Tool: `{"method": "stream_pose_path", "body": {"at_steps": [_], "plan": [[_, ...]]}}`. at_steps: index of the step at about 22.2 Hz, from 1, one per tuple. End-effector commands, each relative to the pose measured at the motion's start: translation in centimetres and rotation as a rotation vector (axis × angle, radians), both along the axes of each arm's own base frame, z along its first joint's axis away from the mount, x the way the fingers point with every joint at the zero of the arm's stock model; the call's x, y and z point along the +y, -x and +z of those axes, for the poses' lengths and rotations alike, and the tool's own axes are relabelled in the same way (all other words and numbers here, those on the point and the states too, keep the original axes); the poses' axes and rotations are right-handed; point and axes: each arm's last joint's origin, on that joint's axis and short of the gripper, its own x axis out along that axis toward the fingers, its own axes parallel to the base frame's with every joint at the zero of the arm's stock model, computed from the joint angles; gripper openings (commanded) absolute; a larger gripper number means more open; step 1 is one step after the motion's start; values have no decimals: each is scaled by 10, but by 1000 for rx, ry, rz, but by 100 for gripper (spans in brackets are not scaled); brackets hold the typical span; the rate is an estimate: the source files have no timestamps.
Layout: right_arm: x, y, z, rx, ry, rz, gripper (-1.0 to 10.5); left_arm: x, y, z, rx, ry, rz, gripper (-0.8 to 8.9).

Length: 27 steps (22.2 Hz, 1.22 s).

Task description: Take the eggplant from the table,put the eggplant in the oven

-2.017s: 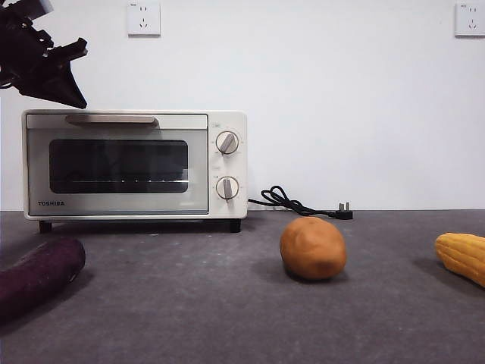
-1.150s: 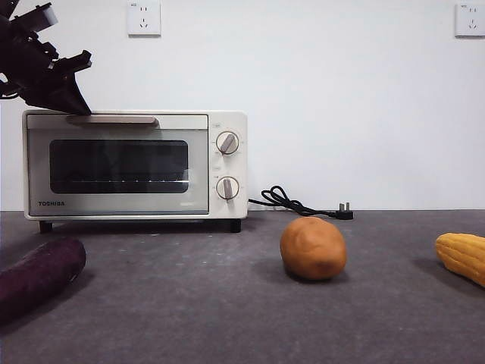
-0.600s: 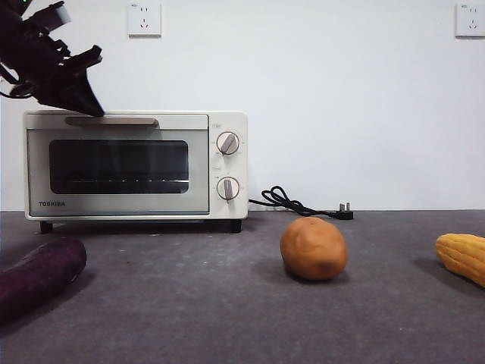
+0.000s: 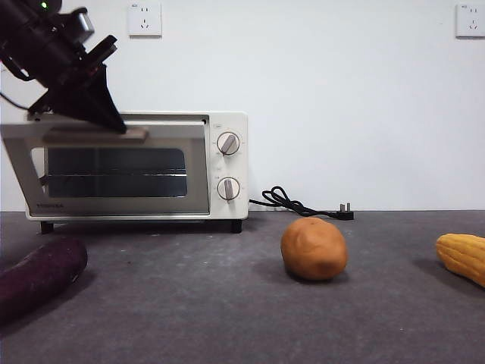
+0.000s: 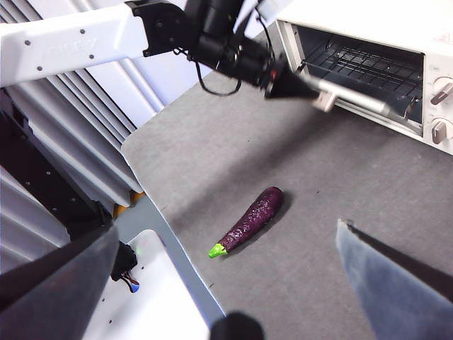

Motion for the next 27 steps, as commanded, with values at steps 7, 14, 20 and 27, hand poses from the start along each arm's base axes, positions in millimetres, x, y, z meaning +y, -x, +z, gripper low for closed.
{"method": "stream_pose_path", "body": {"at_steps": [7,14,20,27], "plan": [[0,-1,1,-31,16,-20,567,-7,6,-34,200,-76,-3,-6],[0,-1,1,-30,17,-22,567,-13,9,-35,225,-80,-20,-6],[0,-1,1,-30,17,-21,567,-17,15,-37,287,-54,-58,-6],[0,-1,1,-27,16,-23,567,-17,16,-37,291,-54,-60,-6]]}}
